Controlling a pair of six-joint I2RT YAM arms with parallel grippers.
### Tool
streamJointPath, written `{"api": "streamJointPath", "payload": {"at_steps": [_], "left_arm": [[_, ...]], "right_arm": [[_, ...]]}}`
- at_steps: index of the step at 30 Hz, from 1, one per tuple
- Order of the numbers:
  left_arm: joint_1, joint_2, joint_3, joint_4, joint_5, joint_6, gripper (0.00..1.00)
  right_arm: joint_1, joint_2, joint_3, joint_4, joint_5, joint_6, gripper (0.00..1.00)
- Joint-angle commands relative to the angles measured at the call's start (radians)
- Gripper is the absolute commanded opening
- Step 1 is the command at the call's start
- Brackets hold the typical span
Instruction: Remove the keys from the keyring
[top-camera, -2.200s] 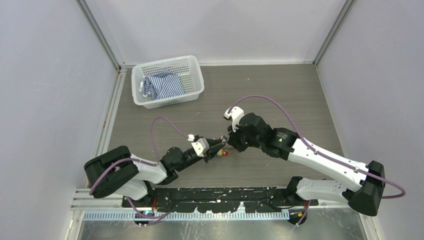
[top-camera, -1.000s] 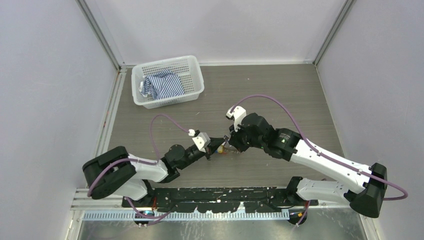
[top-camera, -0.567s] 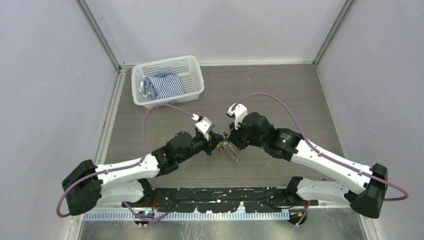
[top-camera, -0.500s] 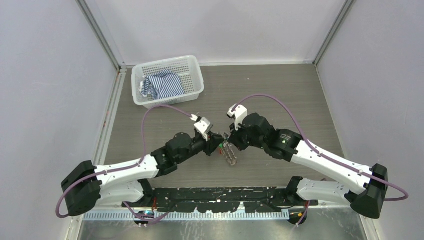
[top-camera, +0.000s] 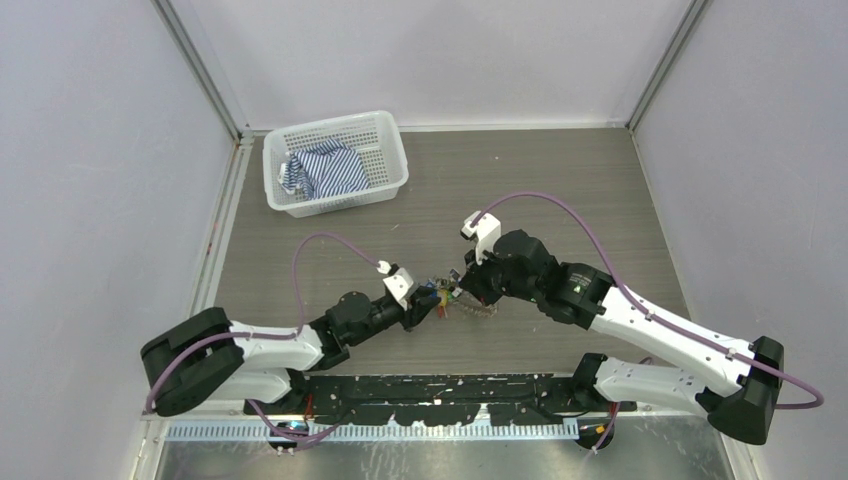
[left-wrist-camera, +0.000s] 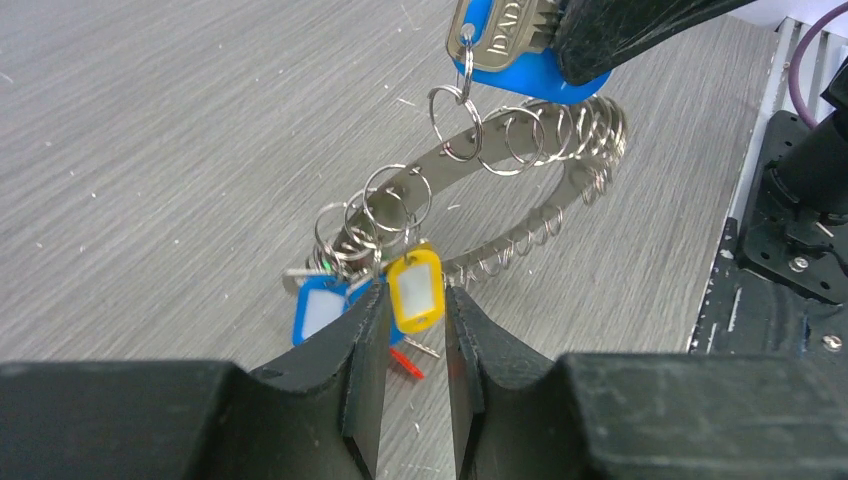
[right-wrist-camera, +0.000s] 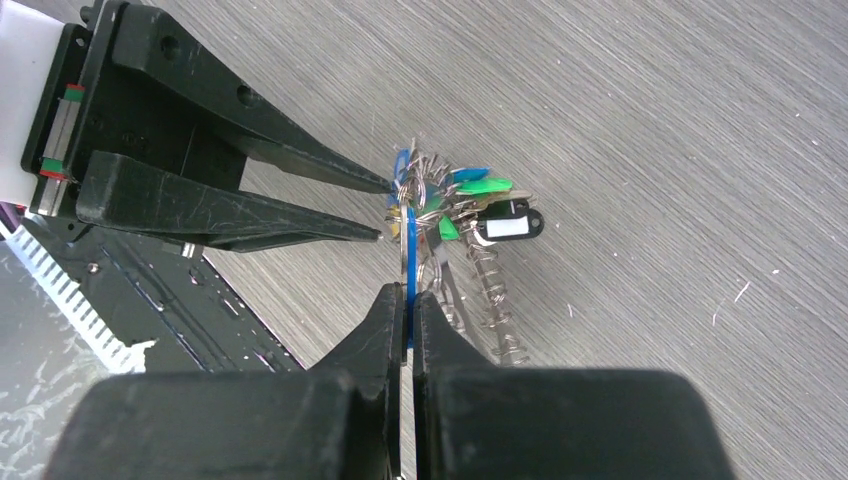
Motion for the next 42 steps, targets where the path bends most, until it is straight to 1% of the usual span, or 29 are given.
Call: {"api": "streamJointPath", "payload": {"at_steps": [1,5,13,17,25,31,36,39,42], "left_arm": [[-0.007,0.046,0.014,0.290,0.000,0.062,0.28],[-0.014,0.089,0.012,0.401,-0.012,0.072,0.27],[-0.027,0.077,0.030,0.400,0.017,0.096,0.26],[-0.029,0.076,0.038,0.377,0.062,0.099,0.25],[-0.033,0.085,0.054,0.365,0.069,0.124,0.25],[-0.034,0.031,0.071,0.261,0.081,0.153,0.25],[-0.034,-0.103,0.084,0.035,0.031,0.181,0.25],[-0.034,-0.174,0.091,-0.073,-0.015,0.193,0.25],[-0.034,-0.200,0.105,-0.147,-0.051,0.208,0.25]], "right_arm": [[0.001,-0.042,0.012,0.081,-0.020,0.015,0.01],[0.000,-0.043,0.016,0.071,-0.027,0.016,0.01],[0.000,-0.043,0.023,0.064,-0.022,0.015,0.01],[0.001,-0.046,0.027,0.064,-0.019,0.014,0.01],[0.001,-0.051,0.035,0.053,-0.016,0.014,0.01],[0.000,-0.055,0.043,0.045,-0.008,0.007,0.01],[0.001,-0.056,0.046,0.045,-0.009,-0.002,0.01],[0.000,-0.065,0.042,0.047,-0.019,-0.003,0.01],[-0.001,-0.080,0.035,0.055,-0.030,-0.003,0.01]]}}
